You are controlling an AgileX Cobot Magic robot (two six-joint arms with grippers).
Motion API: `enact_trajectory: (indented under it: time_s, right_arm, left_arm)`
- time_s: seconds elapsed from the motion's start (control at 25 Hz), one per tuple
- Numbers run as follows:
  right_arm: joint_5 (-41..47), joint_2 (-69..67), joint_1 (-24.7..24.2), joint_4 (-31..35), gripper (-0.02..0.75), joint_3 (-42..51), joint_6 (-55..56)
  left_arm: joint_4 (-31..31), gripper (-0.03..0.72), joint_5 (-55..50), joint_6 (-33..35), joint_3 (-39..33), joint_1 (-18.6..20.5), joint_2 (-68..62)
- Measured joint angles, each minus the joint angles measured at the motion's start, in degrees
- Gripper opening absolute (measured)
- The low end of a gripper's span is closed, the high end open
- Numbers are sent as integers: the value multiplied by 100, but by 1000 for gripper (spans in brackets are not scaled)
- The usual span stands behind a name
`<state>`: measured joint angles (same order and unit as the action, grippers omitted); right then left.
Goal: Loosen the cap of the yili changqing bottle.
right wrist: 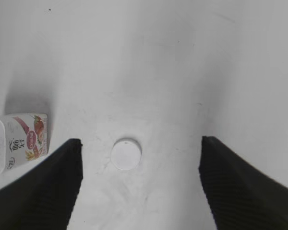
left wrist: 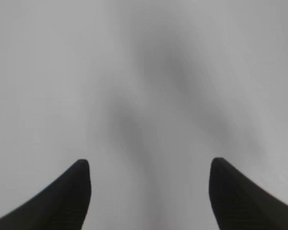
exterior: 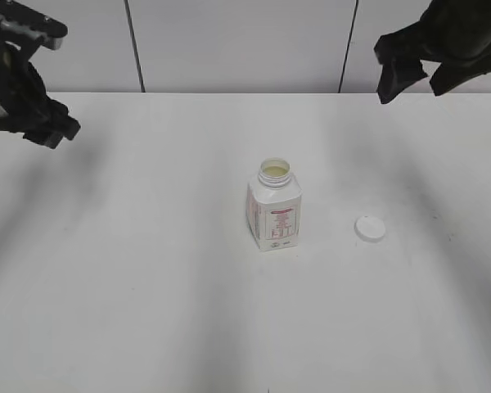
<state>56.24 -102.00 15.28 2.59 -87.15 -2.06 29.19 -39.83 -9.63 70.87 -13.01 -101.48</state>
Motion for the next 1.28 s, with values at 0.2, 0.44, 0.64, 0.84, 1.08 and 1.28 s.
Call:
enact_trajectory:
  time_s: [0.2,0.44,0.64,0.84,1.08,1.28]
  right_arm:
    - [807,0,-249,-4,596,-466,-48]
    - [1303,7,-698,19,596,-664,-130]
    - [1321,115,-794,1,596,-684,-233]
    - [1321,374,-800,113,596,-616,-276]
    - [1328,1082,-800,131,596,164,-281]
    - [1334,1952,-800,131,596,1319,-281]
  left_arm:
    - [-1107,475,-1364,687,982,165,6]
    - [-1444,474,-2525,921,1681,355,18]
    - [-1779,474,-2957,1212,1712,579,164]
    - [-2077,473,-2983,1308,1673,909,568]
    - [-2252,473,-2969,1314,729,985,1801]
    - [-2279,473,-2459,1314,-646,985,3110]
